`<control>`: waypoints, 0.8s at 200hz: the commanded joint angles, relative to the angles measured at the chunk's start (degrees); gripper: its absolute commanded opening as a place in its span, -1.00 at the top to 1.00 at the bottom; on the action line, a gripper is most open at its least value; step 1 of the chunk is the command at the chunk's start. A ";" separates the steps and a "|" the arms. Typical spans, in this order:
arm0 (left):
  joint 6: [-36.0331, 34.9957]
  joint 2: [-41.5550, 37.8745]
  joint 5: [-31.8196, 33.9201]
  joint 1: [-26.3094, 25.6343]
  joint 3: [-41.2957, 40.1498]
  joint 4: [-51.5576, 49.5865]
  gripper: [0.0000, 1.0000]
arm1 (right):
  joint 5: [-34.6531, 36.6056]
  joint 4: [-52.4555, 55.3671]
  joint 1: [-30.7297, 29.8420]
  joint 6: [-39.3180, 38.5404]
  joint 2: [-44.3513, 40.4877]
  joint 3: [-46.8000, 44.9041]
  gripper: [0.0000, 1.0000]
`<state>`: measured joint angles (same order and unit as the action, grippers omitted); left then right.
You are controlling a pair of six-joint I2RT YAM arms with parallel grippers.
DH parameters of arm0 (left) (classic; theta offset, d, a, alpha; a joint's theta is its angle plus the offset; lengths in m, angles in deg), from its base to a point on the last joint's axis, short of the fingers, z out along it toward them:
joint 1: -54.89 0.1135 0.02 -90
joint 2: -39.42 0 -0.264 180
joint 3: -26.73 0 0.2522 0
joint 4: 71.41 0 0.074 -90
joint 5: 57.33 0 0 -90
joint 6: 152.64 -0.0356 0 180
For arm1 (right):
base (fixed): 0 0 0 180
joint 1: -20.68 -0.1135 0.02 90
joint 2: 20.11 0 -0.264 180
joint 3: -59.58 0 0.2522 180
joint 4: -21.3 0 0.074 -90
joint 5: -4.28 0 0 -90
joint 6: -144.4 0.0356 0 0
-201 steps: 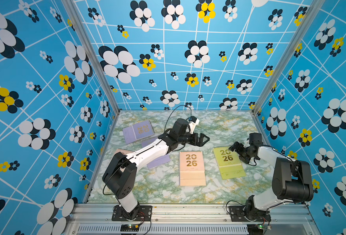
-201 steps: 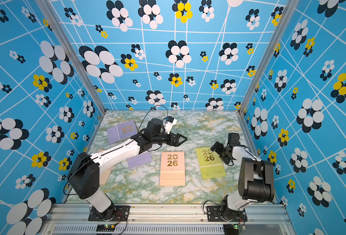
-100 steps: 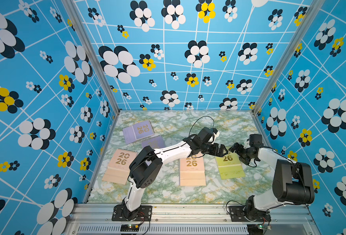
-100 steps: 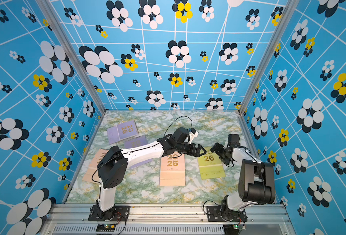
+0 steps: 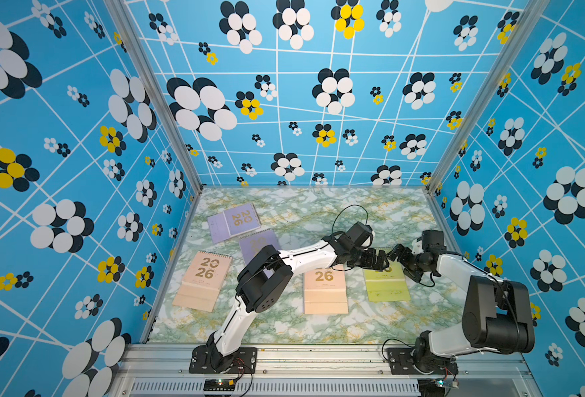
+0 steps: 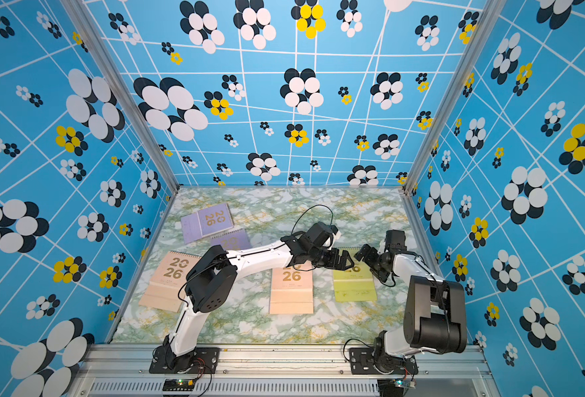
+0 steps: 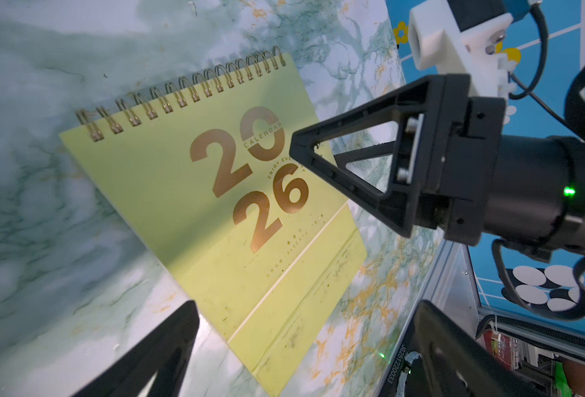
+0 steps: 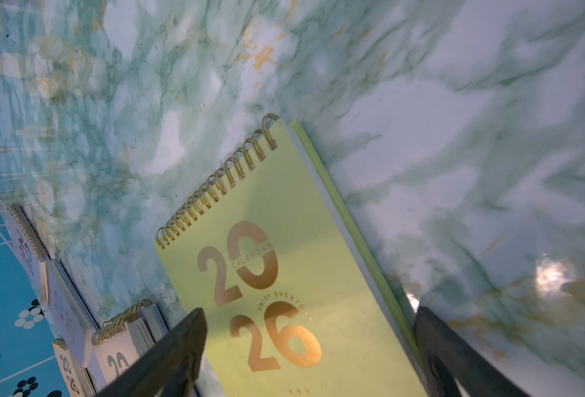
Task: Stack the calendars
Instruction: Pick up the calendar at the center of the board.
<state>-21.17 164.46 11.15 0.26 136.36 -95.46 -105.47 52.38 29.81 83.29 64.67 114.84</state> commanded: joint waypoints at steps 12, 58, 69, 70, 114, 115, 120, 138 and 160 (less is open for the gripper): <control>0.98 2.48 2.45 -0.56 3.73 -5.53 -0.99 | -0.54 5.30 -0.42 -0.58 -0.13 -2.22 -0.92; -0.49 3.41 6.82 -0.48 6.53 -11.99 -1.00 | -0.82 4.86 -0.43 -0.66 0.30 -2.30 -0.92; -0.77 4.11 6.96 -0.44 7.31 -12.70 -0.99 | -0.88 4.75 -0.43 -0.63 0.29 -2.30 -0.91; -0.73 4.14 6.95 -0.46 7.40 -12.77 -0.99 | -0.90 4.75 -0.43 -0.65 0.30 -2.30 -0.92; -0.77 7.98 6.68 -0.51 11.74 -15.25 -0.99 | -1.00 4.72 -0.47 -0.95 0.13 -2.30 -0.91; -0.77 8.05 6.76 -0.49 11.90 -15.36 -0.99 | -1.00 4.69 -0.45 -0.94 0.09 -2.25 -0.91; -0.86 8.42 6.89 -0.48 12.54 -15.85 -0.99 | -0.99 4.76 -0.47 -1.02 0.07 -2.15 -0.91; -0.89 9.55 7.14 -0.53 14.01 -16.85 -0.99 | -1.00 4.74 -0.42 -1.23 0.21 -1.96 -0.91; -1.04 10.82 7.28 -0.48 15.52 -18.01 -0.99 | -1.13 4.76 -0.42 -1.50 0.32 -1.86 -0.90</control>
<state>-20.86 173.59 17.40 0.02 149.00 -110.10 -105.78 52.47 29.81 82.50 64.36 114.53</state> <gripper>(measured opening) 0.996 0.953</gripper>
